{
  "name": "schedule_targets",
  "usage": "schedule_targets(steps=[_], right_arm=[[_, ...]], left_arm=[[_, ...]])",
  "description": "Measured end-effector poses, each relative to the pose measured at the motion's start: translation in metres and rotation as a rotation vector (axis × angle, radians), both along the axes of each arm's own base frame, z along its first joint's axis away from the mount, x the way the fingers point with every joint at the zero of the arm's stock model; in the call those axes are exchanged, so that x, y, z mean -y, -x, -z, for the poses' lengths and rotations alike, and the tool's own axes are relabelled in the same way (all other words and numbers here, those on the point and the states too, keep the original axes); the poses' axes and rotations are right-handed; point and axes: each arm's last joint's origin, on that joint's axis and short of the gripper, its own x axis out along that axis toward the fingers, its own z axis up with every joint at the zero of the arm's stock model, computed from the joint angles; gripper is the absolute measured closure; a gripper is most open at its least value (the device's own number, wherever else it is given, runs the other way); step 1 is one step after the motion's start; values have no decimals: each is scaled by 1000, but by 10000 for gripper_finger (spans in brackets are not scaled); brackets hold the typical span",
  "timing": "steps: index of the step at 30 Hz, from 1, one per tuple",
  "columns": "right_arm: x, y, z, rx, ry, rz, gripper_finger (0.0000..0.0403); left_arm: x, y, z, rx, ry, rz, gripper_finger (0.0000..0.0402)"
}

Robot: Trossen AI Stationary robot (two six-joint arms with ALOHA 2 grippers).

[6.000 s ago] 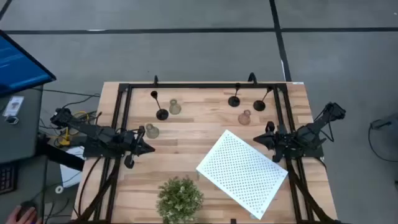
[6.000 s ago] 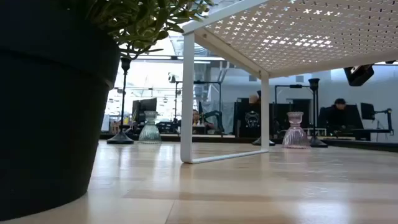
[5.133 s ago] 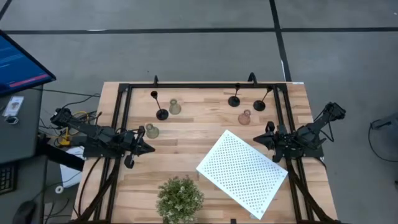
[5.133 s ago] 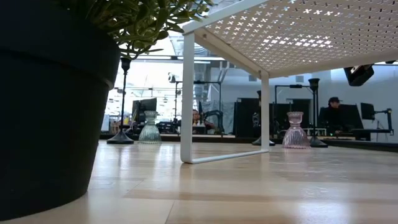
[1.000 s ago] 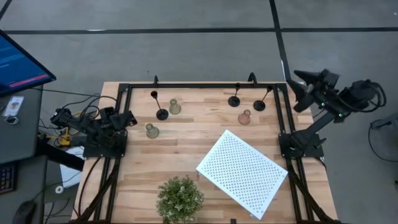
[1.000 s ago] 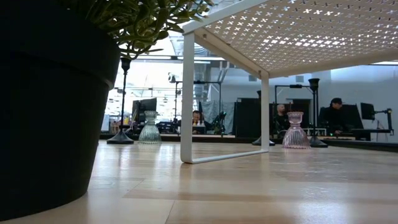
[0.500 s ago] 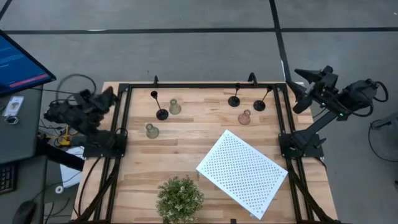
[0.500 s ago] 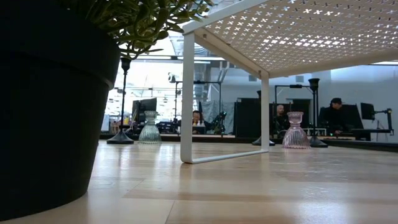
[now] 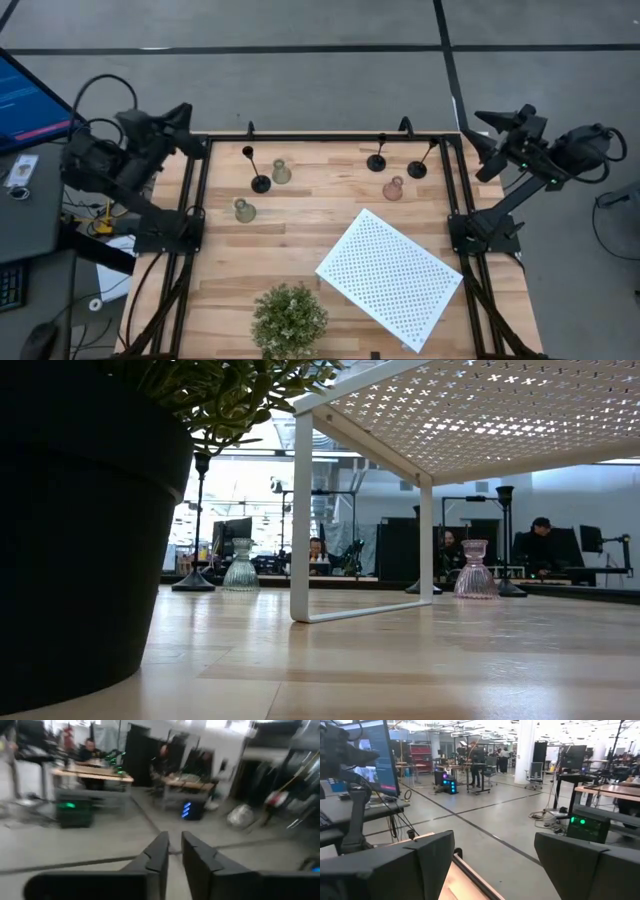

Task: Pick & Place candle stick holders
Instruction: Put the pink glass candle holder on the shelf

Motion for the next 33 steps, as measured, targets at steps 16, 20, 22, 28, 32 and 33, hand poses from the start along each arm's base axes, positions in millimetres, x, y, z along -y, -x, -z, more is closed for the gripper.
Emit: schedule_targets(steps=[16, 20, 22, 28, 32, 33], right_arm=[[3, 5, 5, -12, -8, -11, 135], [4, 5, 7, 28, -72, 25, 135], [4, 5, 9, 49, -111, 34, 135], [-1, -2, 21, 34, -170, 38, 143], [-14, -22, 27, -13, -170, 72, 158], [-16, -27, 27, -7, -188, 87, 163]], left_arm=[[21, -27, 14, 104, 55, 48, 153], [30, -20, 13, 121, 66, 132, 165], [33, -14, 10, 152, 58, 213, 173], [40, 8, -1, 304, -6, 527, 190], [40, 17, -3, 330, -4, 596, 194], [39, 18, -3, 332, -2, 602, 194]])
